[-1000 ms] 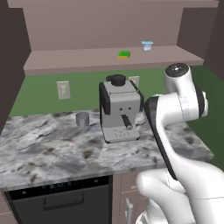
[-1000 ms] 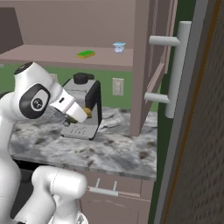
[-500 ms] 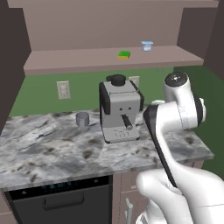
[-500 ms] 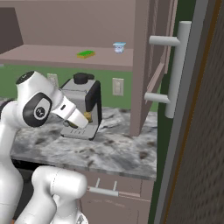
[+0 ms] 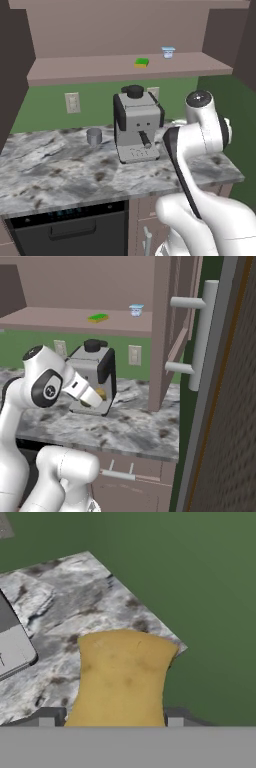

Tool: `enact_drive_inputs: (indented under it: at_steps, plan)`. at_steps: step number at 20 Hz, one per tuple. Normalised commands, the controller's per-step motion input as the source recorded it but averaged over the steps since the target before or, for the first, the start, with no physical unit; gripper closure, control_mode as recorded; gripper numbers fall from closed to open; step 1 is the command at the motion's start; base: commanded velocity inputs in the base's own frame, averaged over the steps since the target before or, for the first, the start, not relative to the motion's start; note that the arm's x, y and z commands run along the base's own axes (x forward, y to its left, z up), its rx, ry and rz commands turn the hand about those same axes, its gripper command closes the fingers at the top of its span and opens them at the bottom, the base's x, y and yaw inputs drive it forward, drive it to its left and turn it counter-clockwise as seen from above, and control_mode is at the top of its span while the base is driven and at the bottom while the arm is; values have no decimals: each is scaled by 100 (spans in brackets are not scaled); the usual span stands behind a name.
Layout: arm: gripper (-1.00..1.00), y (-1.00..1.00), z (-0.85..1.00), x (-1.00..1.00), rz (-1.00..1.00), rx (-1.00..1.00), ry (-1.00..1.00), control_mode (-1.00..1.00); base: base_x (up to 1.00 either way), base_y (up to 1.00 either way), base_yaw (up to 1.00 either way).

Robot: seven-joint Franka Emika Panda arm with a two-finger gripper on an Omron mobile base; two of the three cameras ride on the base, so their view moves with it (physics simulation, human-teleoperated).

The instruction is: Pick the sponge and sponge from the cabinet and place them on the counter.

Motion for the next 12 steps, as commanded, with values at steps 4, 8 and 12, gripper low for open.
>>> enact_drive_inputs:
  at_steps: [4,8,12]
  plan:
    - [100,0,-27,9,3,0,0,-100,0,0,0]
    - [100,0,-23,13,3,0,0,-100,0,0,0]
    - [100,0,-24,20,2,0,0,-100,0,0,0]
